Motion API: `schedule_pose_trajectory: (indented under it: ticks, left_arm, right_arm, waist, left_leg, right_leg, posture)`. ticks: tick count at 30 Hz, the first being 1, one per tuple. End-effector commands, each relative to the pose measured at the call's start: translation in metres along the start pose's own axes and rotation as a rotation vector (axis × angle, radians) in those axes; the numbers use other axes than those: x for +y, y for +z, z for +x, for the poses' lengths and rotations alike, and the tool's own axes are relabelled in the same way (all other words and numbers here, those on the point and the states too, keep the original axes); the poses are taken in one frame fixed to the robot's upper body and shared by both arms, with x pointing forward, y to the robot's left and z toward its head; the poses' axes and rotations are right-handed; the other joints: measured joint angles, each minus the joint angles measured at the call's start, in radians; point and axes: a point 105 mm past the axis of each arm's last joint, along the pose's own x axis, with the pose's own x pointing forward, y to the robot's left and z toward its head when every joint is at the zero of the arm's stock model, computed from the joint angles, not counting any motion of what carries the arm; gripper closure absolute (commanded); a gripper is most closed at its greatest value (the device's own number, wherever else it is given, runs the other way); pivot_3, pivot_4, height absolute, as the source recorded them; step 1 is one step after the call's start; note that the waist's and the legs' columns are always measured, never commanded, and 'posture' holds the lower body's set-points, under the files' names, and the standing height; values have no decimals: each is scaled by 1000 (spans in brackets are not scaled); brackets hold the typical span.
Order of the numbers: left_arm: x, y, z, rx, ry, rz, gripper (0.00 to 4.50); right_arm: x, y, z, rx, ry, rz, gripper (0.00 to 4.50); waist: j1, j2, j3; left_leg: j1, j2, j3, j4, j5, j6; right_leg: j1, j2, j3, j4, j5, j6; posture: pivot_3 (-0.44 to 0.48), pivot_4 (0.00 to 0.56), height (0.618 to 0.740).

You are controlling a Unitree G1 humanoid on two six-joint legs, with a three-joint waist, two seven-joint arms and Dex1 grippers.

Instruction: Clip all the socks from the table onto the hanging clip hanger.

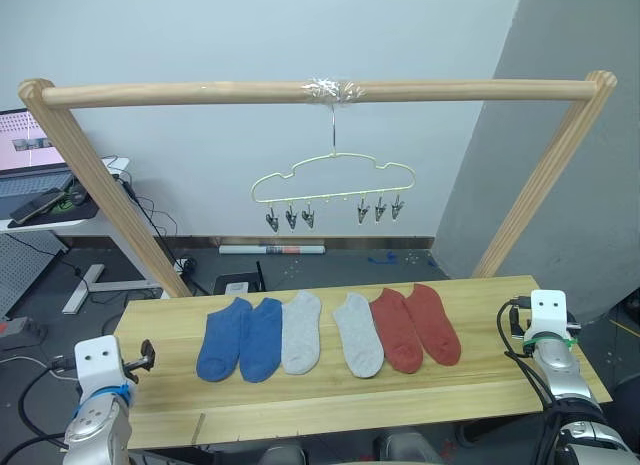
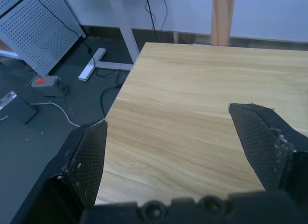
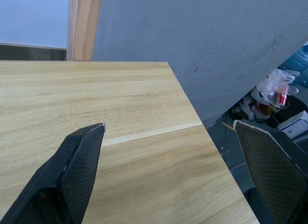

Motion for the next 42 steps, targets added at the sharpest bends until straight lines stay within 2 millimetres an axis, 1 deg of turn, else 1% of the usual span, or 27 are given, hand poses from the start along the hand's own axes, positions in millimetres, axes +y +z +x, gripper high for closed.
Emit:
schedule_pose_trajectory:
  ticks: [1,4,6,8,10,13,14,16,18,19,22,23,25,28,32,35,37,42]
  left_arm:
    - [7,15,2,-59,9,-3,27]
    - [4,20,-2,-100,-41,-17,27]
    - [1,28,-7,-145,-78,-21,27]
    - [-18,55,-19,-247,-172,3,27]
    - [-31,71,-27,-298,-232,26,27]
    - [-67,96,-39,-366,-378,19,27]
    - [-78,101,-43,-381,-414,0,27]
    - [-90,106,-49,-388,-453,-8,27]
    - [-110,116,-54,-418,-511,-5,27]
    - [-116,120,-55,-428,-528,-14,27]
    - [-144,136,-63,-484,-623,-17,27]
    - [-153,141,-66,-501,-654,-23,210]
    - [-165,149,-69,-525,-687,-33,621]
    - [-179,156,-69,-540,-723,-28,1521]
    - [-194,159,-64,-539,-734,-28,2752]
    - [-205,164,-59,-549,-748,-38,2752]
    - [-211,165,-57,-551,-763,-42,2752]
    - [-228,169,-53,-559,-794,-54,2752]
  right_arm:
    - [-5,23,3,-79,-12,21,0]
    - [0,27,2,-103,18,0,0]
    - [6,33,1,-131,55,-13,0]
    - [27,58,-5,-229,202,-12,0]
    - [40,75,-12,-298,309,-16,0]
    - [72,116,-35,-418,587,37,0]
    - [78,125,-42,-442,650,51,0]
    - [85,134,-50,-468,715,53,0]
    - [96,152,-65,-524,820,50,0]
    - [99,159,-71,-544,857,55,0]
    - [111,184,-90,-615,951,62,0]
    - [116,191,-96,-635,972,54,0]
    - [123,201,-108,-663,1016,47,0]
    - [133,210,-125,-682,1090,60,0]
    - [143,216,-147,-707,1197,53,0]
    - [148,227,-161,-733,1245,51,0]
    - [150,233,-168,-747,1264,52,0]
    - [156,243,-186,-778,1322,37,0]
  waist:
    - [0,0,0]
    - [0,0,0]
    - [-1,0,0]
    - [-2,-2,2]
    - [-1,-4,3]
    - [1,-2,4]
    - [2,-2,4]
    - [7,-2,4]
    - [12,-3,5]
    - [15,-3,7]
    - [18,-3,16]
    - [18,-2,19]
    - [17,-2,23]
    - [16,-3,33]
    - [16,-3,49]
    - [15,-4,59]
    - [14,-4,69]
    - [1,-4,85]
  left_leg:
    - [0,0,0,0,0,0]
    - [0,0,0,0,0,0]
    - [0,0,0,0,0,0]
    - [-1,0,0,0,0,0]
    - [-1,1,0,0,0,0]
    - [-1,1,0,0,0,0]
    - [-1,1,1,0,0,0]
    - [-1,1,0,0,0,0]
    - [-1,1,0,0,0,0]
    - [-1,0,0,0,0,0]
    - [-2,1,0,0,0,0]
    - [-3,1,0,0,0,0]
    - [-3,0,1,0,0,0]
    - [-3,1,1,0,0,-1]
    - [-8,0,0,0,0,0]
    - [-10,0,0,0,0,0]
    - [-11,0,-1,0,0,0]
    - [-13,0,-1,0,0,0]
  right_leg:
    - [0,0,0,0,0,0]
    - [0,0,0,0,0,0]
    - [0,0,0,0,0,0]
    - [-1,0,0,0,0,0]
    - [-2,0,0,0,0,0]
    - [-1,0,1,0,0,0]
    - [-1,0,1,0,0,0]
    - [-1,0,0,0,0,0]
    - [-1,0,0,0,0,0]
    - [-1,0,0,0,0,0]
    - [-3,0,0,1,-1,1]
    - [-3,0,0,1,-1,1]
    - [-3,0,1,1,0,1]
    - [-4,0,0,0,-1,1]
    - [-8,0,0,0,-1,1]
    - [-9,0,0,0,0,2]
    - [-9,0,-1,0,2,6]
    - [-11,0,-2,0,2,7]
  posture:
    - [58,0,740]
    - [54,0,740]
    - [53,0,740]
    - [51,0,740]
    - [55,0,740]
    - [55,0,740]
    - [55,0,740]
    - [52,2,740]
    - [46,13,740]
    - [44,18,740]
    - [33,39,740]
    - [30,43,740]
    - [19,59,740]
    - [2,76,740]
    - [-24,100,740]
    - [-41,111,740]
    - [-51,120,740]
    - [-76,138,740]
